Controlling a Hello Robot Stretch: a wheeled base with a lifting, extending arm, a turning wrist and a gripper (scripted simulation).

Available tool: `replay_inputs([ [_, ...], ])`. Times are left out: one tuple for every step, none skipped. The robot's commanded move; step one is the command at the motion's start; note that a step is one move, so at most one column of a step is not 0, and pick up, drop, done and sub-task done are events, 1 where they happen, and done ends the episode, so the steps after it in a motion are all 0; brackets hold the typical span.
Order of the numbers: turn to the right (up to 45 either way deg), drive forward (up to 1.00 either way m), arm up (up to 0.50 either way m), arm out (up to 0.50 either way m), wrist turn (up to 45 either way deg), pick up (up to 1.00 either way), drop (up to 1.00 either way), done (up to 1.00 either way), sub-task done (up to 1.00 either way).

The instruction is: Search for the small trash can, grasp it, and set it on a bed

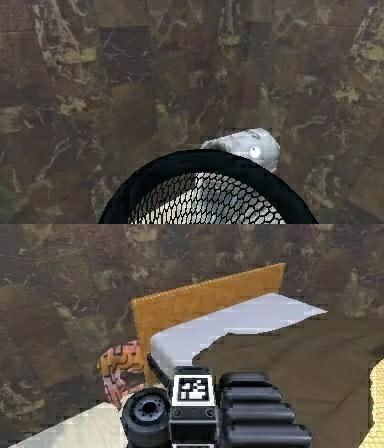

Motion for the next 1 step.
replay_inputs([
  [45.0, 0.00, 0.00, 0.00, 0.0, 0.00, 0.00, 0.00, 0.00],
])
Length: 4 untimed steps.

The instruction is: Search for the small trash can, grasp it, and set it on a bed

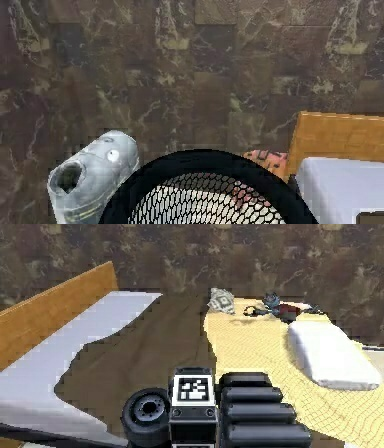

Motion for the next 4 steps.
replay_inputs([
  [45.0, 0.00, 0.00, 0.00, 0.0, 0.00, 0.00, 0.00, 0.00],
  [0.0, 0.30, 0.00, 0.00, 0.0, 0.00, 0.00, 0.00, 0.00],
  [-45.0, 0.00, 0.00, 0.00, 0.0, 0.00, 0.00, 0.00, 0.00],
  [-45.0, 0.00, 0.00, 0.00, 0.0, 0.00, 0.00, 0.00, 0.00],
])
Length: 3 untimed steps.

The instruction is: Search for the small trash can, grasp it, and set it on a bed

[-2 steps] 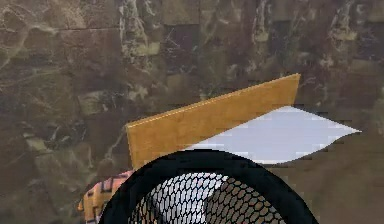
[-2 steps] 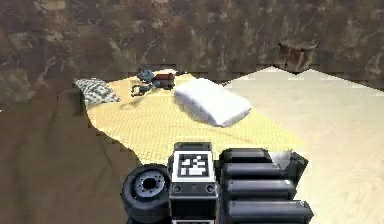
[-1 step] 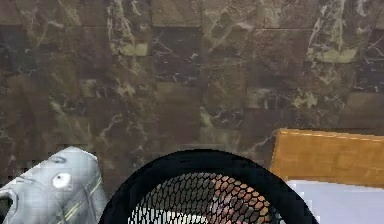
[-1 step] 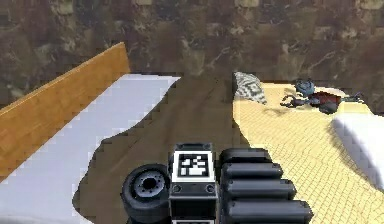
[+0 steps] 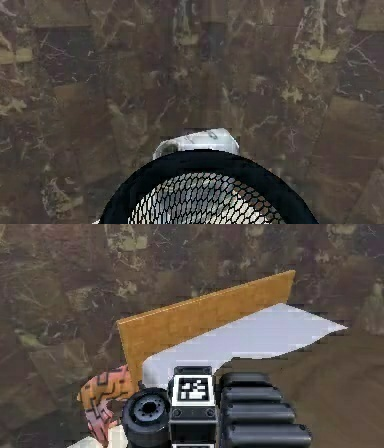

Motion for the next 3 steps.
replay_inputs([
  [-45.0, 0.00, 0.00, 0.00, 0.0, 0.00, 0.00, 0.00, 0.00],
  [-12.0, 0.00, 0.00, 0.00, 0.0, 0.00, 0.00, 0.00, 0.00],
  [45.0, 0.00, 0.00, 0.00, 0.0, 0.00, 0.00, 0.00, 0.00],
])
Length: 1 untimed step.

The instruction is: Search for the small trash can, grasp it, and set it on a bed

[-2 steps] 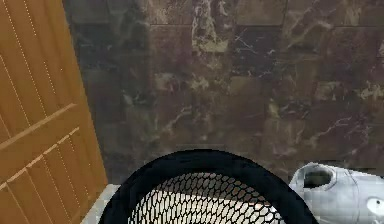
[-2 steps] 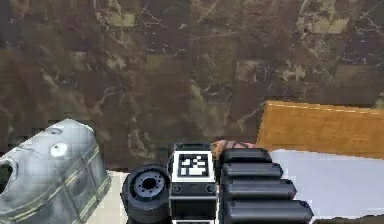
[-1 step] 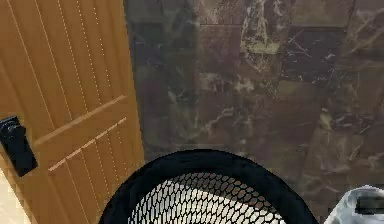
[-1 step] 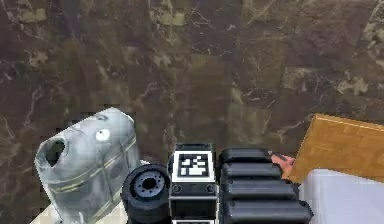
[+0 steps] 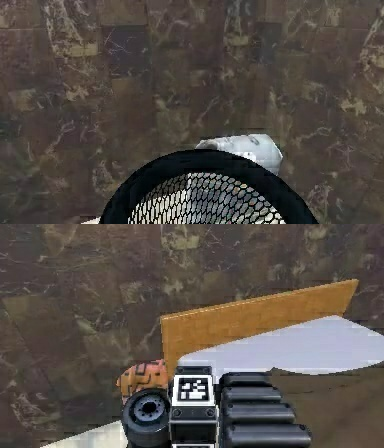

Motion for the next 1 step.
replay_inputs([
  [45.0, 0.00, 0.00, 0.00, 0.0, 0.00, 0.00, 0.00, 0.00],
])
